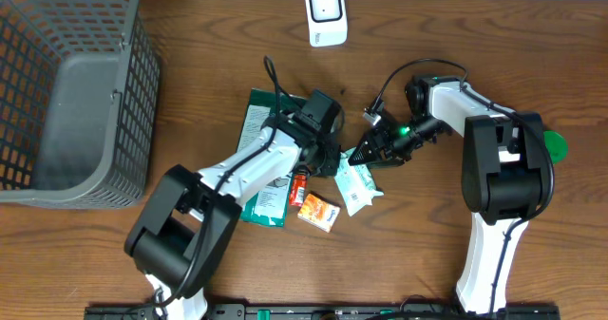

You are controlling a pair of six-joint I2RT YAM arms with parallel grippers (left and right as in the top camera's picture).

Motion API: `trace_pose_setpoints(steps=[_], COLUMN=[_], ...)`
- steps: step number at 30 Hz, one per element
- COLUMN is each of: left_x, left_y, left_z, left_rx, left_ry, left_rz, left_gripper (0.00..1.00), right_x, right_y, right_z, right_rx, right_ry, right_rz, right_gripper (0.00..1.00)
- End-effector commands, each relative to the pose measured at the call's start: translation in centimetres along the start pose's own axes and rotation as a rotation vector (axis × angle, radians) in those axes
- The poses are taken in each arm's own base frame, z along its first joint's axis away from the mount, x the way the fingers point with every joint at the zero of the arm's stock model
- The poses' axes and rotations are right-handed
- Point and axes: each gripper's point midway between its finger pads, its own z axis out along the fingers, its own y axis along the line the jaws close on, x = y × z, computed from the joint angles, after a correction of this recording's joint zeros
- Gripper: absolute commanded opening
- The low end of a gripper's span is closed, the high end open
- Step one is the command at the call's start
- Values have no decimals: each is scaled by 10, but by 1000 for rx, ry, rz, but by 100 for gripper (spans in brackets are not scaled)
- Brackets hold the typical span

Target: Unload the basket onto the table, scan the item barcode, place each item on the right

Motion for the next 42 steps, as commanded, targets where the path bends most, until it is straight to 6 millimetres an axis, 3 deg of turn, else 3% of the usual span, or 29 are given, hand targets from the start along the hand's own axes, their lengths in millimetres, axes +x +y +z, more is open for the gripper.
trace_pose_setpoints(steps=[1,20,26,29,33,35,42], left_x=[17,9,9,9,4,-6,-57], left_y=[2,-2,-2,-2,-2,0,4], left_z=[21,28,28,28,25,17,-58], left_rx=[-12,3,3,3,0,-19,-28], left_ry=[64,30,30,30,15,-26,-263], left_rz=[-4,12,12,12,12,11,-14], left_gripper=[16,15,15,15,15,15,15], right_x=[23,30,31,30,25,19,4], right_y=[-44,-29,-30,-30,-32,-32,-11], right_z=[17,33,33,33,26,19,-31], right_rx=[153,97,96,97,91,85,-58], right_ry=[104,128,131,127,105,85,2], right_rz=[63,45,48,44,46,55,-61], right_gripper=[59,50,27,3,1,1,1])
